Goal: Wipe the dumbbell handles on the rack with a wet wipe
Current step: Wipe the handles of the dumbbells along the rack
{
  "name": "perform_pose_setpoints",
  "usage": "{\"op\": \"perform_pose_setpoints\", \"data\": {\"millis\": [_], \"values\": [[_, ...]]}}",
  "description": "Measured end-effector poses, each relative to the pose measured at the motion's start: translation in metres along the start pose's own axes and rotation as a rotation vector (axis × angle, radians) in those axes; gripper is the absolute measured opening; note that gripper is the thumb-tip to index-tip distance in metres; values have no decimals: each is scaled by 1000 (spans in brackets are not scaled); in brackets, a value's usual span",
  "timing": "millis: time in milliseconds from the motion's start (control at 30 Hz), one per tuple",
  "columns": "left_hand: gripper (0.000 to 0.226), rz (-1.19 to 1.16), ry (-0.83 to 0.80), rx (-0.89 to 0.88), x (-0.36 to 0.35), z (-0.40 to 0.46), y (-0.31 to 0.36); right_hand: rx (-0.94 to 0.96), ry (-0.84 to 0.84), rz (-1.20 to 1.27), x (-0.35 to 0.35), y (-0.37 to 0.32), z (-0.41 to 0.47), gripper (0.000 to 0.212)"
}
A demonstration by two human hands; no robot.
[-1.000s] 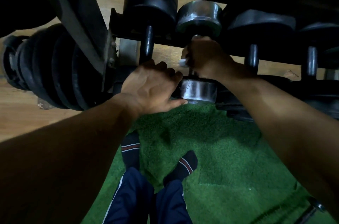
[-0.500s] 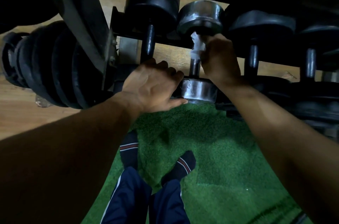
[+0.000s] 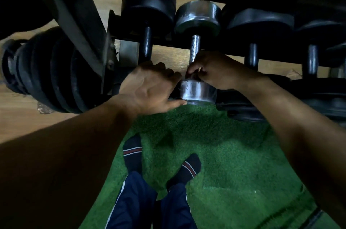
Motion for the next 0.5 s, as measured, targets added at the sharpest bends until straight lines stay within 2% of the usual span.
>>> {"op": "perform_pose_setpoints", "data": {"millis": [133, 300, 433, 500], "values": [[81, 45, -23, 31, -8, 0, -3, -38, -44, 38, 2, 10, -3, 31], [85, 44, -42, 34, -9, 1, -7, -104, -108, -71, -3, 21, -1, 31], [83, 45, 1, 17, 2, -1, 0, -146, -84, -96, -4, 25, 4, 24], [83, 64, 16, 7, 7, -1, 3, -204, -7, -20, 0, 29, 4, 16]]}}
Point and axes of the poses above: each hand's wrist, its own z-axis towards the middle knuckle, its own x-axis out of the back of the hand, y = z × x, the point moved 7 cm from there along z, towards the middle knuckle, and after that the axes turned 11 degrees about -z, right-handed, at the moved point
